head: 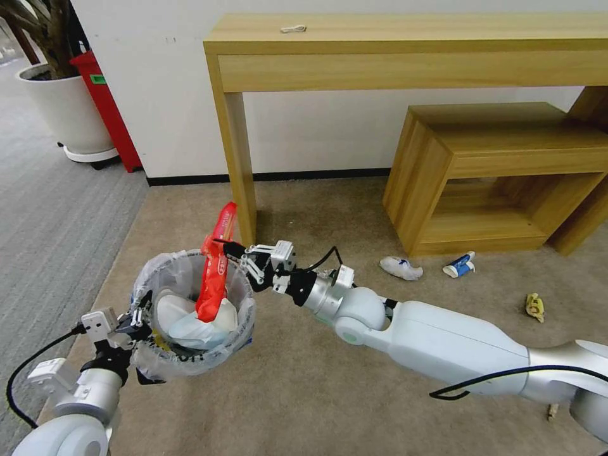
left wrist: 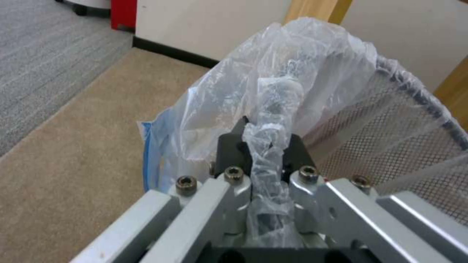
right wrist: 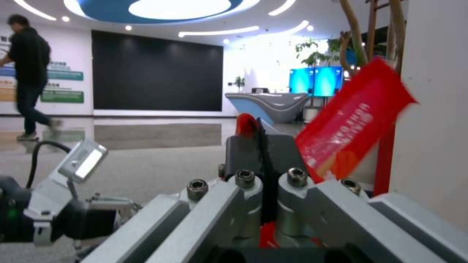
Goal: Pick up the trash bin and place the garbage on the floor into it.
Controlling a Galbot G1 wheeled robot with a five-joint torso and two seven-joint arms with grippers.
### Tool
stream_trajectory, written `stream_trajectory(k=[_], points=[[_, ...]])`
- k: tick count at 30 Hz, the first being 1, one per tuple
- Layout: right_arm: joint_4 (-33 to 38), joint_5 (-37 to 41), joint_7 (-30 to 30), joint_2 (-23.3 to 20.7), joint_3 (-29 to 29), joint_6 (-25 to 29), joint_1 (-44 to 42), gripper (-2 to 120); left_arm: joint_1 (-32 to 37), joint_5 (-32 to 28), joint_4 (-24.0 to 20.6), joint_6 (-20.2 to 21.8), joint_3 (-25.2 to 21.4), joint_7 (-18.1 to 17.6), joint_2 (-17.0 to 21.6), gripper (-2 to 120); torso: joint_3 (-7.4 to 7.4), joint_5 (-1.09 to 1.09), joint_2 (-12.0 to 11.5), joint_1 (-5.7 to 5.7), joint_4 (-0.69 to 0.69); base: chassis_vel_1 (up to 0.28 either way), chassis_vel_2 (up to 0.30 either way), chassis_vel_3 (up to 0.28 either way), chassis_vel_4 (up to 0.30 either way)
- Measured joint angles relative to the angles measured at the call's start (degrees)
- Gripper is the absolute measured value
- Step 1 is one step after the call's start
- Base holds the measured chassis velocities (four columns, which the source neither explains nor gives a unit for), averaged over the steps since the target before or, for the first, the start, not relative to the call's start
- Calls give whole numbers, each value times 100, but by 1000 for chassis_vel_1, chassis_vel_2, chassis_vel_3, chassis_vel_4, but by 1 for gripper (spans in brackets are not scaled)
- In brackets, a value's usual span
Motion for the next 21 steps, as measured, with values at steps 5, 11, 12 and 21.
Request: stream_trajectory(k=[5,11,12,21], points=[[-205,-158,-24,56,-126,68,-92,0,-1,-25,-37,4,-6,-4,-1,4,0,1,0,0,0,0,0,0,0],[-415,-304,-51,56,-245,125,-213,0,-1,-38,-69,8,0,-6,-19,4,0,1,0,0,0,0,0,0,0],[-497,-354,-51,58,-285,157,-241,0,-1,-38,-77,10,6,-6,-28,4,0,1,0,0,0,0,0,0,0],[-587,-503,-52,59,-294,190,-395,16,-3,-37,-71,13,24,-7,-36,4,0,1,-1,0,0,0,0,0,0]])
